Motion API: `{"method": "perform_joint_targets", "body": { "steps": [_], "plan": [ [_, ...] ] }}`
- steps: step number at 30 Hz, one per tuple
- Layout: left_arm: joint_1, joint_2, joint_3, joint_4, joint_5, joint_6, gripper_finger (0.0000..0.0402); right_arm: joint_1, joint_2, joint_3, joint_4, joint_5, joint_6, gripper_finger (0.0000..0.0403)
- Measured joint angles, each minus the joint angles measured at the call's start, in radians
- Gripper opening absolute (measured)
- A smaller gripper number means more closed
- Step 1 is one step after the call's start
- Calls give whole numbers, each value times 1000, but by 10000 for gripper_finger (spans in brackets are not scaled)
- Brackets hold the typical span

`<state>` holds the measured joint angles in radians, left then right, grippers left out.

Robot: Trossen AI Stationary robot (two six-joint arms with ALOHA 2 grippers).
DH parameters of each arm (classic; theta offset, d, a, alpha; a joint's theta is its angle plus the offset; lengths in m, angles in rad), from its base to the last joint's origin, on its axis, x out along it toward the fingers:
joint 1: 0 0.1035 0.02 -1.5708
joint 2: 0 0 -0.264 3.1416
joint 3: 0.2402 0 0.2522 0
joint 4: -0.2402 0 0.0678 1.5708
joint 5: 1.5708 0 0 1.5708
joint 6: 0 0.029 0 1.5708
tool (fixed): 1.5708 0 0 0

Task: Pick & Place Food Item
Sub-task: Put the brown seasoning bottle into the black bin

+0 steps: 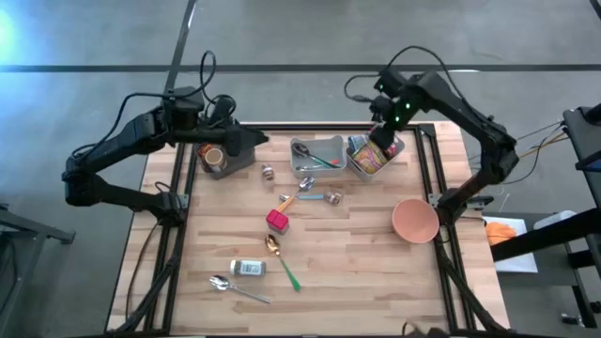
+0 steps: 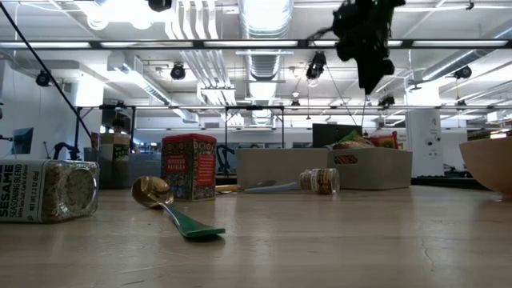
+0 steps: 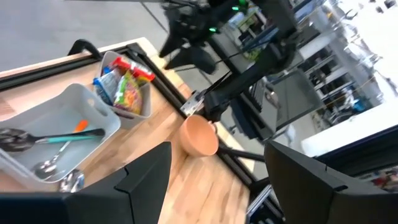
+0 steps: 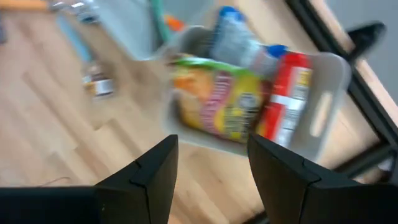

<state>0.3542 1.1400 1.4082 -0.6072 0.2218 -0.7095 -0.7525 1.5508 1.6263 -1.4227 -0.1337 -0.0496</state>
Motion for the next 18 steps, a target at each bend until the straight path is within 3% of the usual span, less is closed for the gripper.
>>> {"method": "perform_joint_targets", "body": {
  "steps": [9, 18],
  "plan": [
    [1, 0, 0, -69, 0, 80, 260, 249, -23, -40, 52, 1, 89, 191],
    [3, 0, -8, -107, 0, 119, 260, 357, 7, -156, 196, -10, 174, 191]
  ]
}}
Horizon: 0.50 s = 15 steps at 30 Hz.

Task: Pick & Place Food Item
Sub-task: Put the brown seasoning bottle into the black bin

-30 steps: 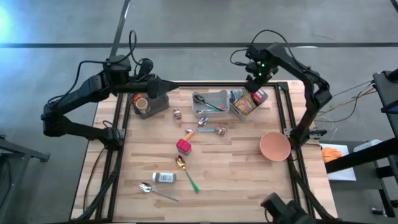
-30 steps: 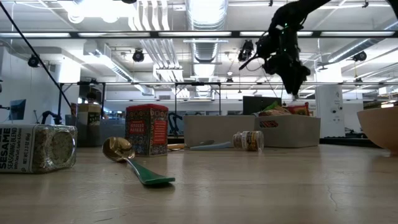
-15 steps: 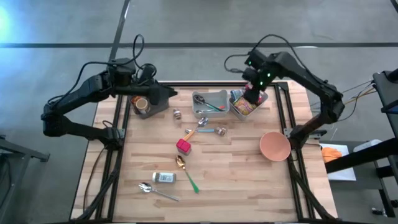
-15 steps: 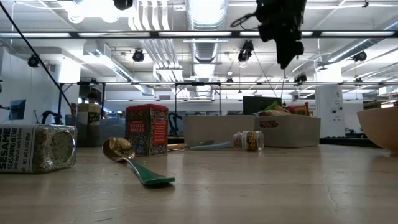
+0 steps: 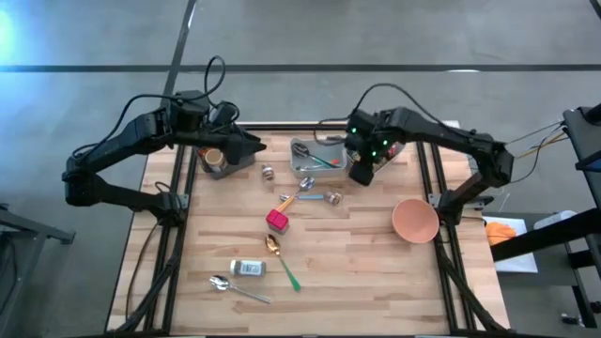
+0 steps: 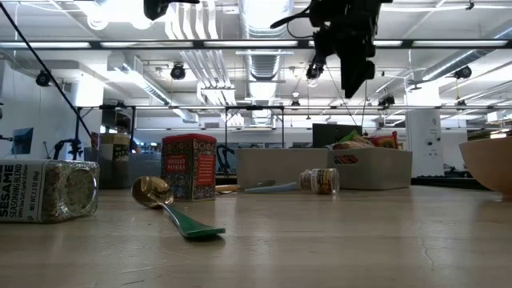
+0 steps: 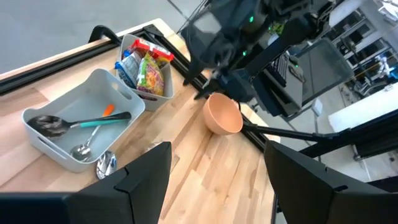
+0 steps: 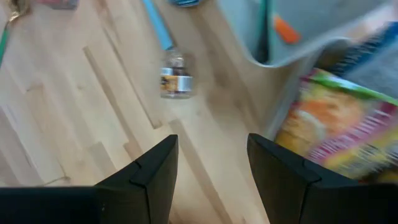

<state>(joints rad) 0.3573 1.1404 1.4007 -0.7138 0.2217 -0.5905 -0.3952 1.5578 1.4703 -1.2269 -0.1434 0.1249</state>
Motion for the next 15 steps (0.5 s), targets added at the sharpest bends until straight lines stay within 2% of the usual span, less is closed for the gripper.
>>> {"method": "perform_joint_targets", "body": {
  "steps": [7, 15],
  "plan": [
    [1, 0, 0, -2, 0, 23, 260, 52, 1, -128, 209, -63, 74, 191],
    [3, 0, 0, -2, -2, 43, 260, 150, 1, -230, 385, -59, 71, 191]
  ]
}}
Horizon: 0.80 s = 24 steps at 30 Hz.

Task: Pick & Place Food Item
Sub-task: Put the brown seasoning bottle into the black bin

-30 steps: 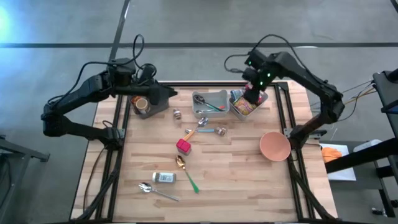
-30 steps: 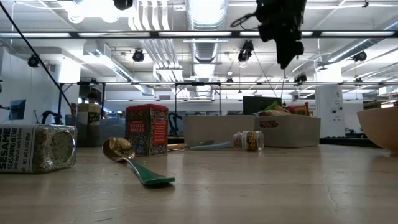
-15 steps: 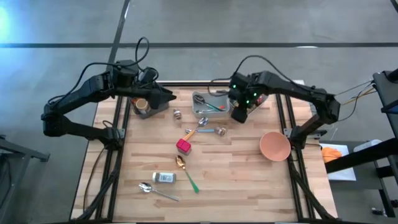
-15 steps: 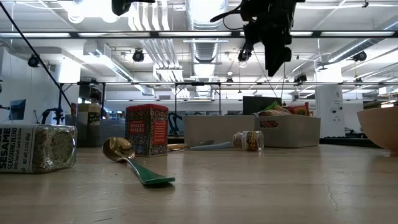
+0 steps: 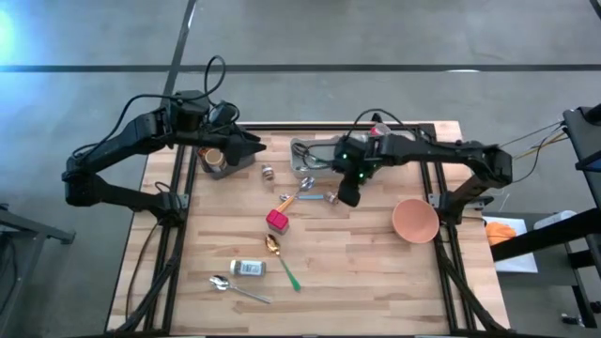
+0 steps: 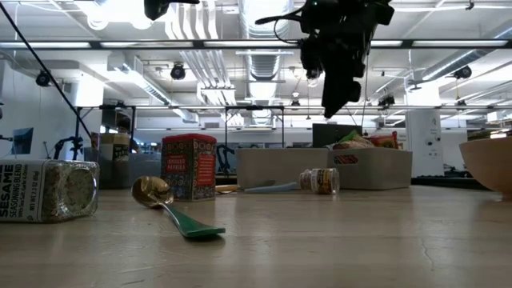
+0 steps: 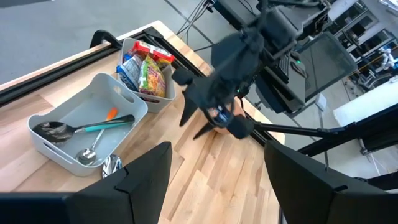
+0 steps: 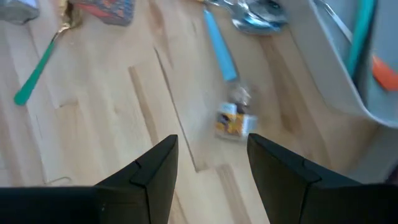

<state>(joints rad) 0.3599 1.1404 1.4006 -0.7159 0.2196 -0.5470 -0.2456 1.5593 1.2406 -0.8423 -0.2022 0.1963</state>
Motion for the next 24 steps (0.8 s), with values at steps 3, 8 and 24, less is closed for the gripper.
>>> {"method": "perform_joint_targets", "body": {
  "steps": [3, 8, 24],
  "plan": [
    [0, 0, 0, 0, -2, 1, 259, 38, 0, -30, 50, 76, -4, 191],
    [0, 0, 0, -1, -2, 1, 259, 72, 0, -95, 157, 134, -1, 191],
    [0, 0, 0, -19, -2, 0, 259, 86, 0, -299, 357, 250, 89, 191]
  ]
}}
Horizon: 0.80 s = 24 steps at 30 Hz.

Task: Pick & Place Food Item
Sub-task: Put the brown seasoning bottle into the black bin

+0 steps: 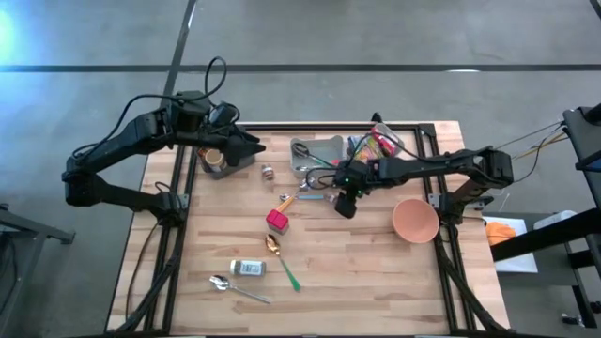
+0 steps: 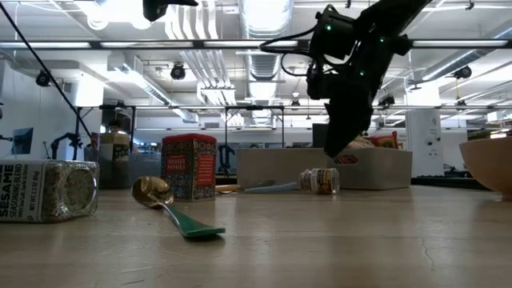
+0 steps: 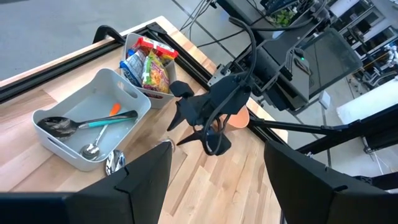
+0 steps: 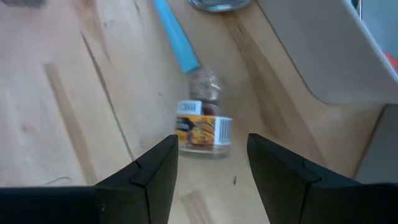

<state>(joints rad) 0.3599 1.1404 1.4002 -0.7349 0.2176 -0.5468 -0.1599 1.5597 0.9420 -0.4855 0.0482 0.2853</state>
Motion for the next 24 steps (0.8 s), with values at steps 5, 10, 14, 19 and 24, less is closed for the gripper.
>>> {"method": "perform_joint_targets", "body": {
  "steps": [5, 10, 14, 19, 24],
  "plan": [
    [0, 0, 0, 0, 0, -2, 259, 8, 0, -16, 51, 1, -5, 191],
    [0, 0, 0, 0, 0, -3, 259, 18, 0, -18, 91, 8, -9, 191],
    [0, 0, 0, 0, 0, -3, 259, 25, 26, -26, 108, 8, -14, 191],
    [0, 0, 0, -1, -8, -3, 259, 30, 94, -11, 116, 16, -7, 191],
    [0, 0, 0, -3, -8, -3, 259, 32, 145, 8, 129, 23, -12, 191]
  ]
}}
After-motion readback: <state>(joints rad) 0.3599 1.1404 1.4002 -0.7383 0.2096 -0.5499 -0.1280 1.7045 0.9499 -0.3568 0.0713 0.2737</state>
